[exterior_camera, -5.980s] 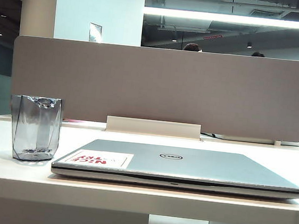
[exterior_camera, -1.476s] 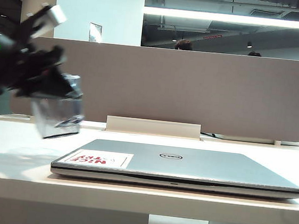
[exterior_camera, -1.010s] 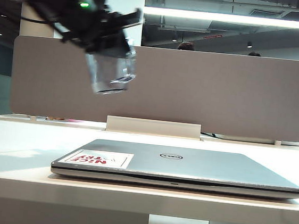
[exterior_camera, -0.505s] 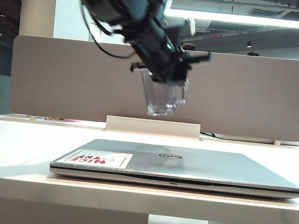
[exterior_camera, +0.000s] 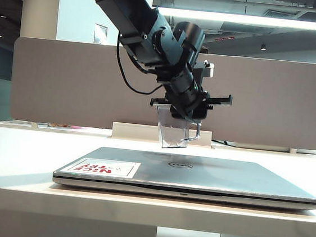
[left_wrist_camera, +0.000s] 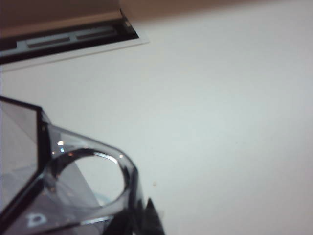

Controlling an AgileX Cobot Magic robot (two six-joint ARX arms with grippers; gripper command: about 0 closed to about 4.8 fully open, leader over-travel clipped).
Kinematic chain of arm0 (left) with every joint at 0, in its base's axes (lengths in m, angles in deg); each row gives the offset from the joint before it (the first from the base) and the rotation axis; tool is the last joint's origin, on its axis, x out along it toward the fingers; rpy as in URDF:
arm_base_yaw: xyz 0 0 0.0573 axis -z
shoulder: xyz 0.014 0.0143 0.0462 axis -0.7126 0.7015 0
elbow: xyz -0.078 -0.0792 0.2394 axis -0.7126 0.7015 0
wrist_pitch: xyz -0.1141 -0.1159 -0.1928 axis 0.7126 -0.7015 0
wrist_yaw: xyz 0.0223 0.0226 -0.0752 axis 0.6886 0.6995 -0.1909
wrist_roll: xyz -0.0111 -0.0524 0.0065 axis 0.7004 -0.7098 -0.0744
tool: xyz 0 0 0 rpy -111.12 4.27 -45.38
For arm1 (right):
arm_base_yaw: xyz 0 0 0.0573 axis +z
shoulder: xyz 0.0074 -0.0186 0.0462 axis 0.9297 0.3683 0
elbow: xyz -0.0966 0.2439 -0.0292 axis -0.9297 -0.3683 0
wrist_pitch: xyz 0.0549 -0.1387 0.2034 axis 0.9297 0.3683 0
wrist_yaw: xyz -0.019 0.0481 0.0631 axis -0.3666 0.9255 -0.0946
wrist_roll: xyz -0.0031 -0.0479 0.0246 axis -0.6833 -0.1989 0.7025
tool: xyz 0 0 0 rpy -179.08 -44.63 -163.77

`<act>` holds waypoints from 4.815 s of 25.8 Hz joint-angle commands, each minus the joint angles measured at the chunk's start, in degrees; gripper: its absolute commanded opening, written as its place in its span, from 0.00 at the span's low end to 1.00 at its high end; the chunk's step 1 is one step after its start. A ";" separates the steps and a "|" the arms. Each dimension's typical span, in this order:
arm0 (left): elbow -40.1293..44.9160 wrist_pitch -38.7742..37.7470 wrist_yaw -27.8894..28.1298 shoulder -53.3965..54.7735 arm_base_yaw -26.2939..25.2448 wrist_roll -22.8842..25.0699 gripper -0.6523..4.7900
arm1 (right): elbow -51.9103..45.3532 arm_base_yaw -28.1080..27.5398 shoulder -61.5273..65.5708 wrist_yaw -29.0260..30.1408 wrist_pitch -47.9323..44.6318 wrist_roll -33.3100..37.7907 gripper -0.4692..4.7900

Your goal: Pick up the water cup and place it on the side of the laptop away from you.

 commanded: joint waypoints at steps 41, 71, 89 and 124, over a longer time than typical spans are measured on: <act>-0.37 -30.67 -8.66 -8.76 0.68 -2.93 0.34 | -0.35 -0.07 -0.09 1.07 -0.22 0.02 0.07; 36.61 -25.11 -7.34 -59.10 -13.33 10.25 0.15 | -0.35 -0.17 -0.11 -0.42 -0.22 -0.42 0.07; 93.55 3.41 1.22 -102.14 -16.48 -0.61 0.15 | -0.35 -0.20 -0.11 -0.44 -0.22 -0.42 0.07; 108.06 -1.03 -13.40 -134.25 -39.85 0.48 0.15 | -0.35 -0.20 -0.11 -0.42 -0.22 -0.42 0.07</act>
